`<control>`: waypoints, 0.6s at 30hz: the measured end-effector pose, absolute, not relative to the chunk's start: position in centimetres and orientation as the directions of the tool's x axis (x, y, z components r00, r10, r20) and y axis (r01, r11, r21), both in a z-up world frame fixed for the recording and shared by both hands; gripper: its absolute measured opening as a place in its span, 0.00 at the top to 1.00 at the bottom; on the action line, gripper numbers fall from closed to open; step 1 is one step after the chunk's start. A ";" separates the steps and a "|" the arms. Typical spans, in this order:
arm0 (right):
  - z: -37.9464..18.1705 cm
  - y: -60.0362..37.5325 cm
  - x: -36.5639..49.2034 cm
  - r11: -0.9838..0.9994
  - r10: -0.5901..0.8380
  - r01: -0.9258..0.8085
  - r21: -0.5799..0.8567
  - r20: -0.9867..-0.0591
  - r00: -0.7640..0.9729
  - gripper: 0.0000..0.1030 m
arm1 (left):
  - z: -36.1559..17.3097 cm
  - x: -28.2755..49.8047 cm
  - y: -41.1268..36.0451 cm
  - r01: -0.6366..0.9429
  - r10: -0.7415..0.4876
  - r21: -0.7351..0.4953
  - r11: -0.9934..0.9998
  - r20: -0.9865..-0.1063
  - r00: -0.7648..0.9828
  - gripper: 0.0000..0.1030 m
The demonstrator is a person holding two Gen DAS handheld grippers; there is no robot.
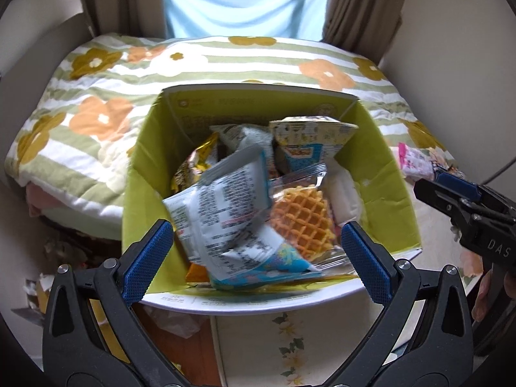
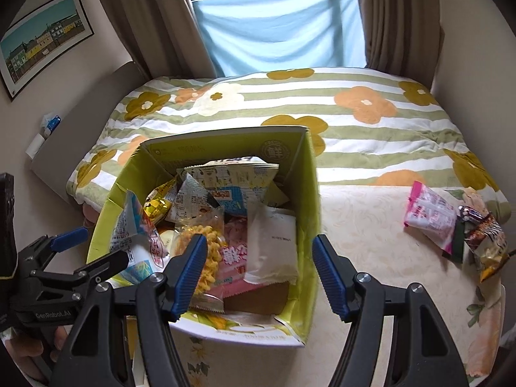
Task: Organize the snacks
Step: 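Withdraw both tools from the box toward the pink bag and chip bag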
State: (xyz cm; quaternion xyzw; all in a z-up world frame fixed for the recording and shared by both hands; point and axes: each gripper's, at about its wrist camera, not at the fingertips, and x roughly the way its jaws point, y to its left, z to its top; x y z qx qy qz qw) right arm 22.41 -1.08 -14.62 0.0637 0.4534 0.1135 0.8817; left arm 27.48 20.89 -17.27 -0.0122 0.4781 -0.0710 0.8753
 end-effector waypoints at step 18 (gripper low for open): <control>-15.0 -16.0 17.2 0.994 0.085 0.004 0.112 -0.775 0.626 0.02 | -15.4 28.4 7.3 0.274 -0.248 -0.118 0.954 -0.823 0.510 0.00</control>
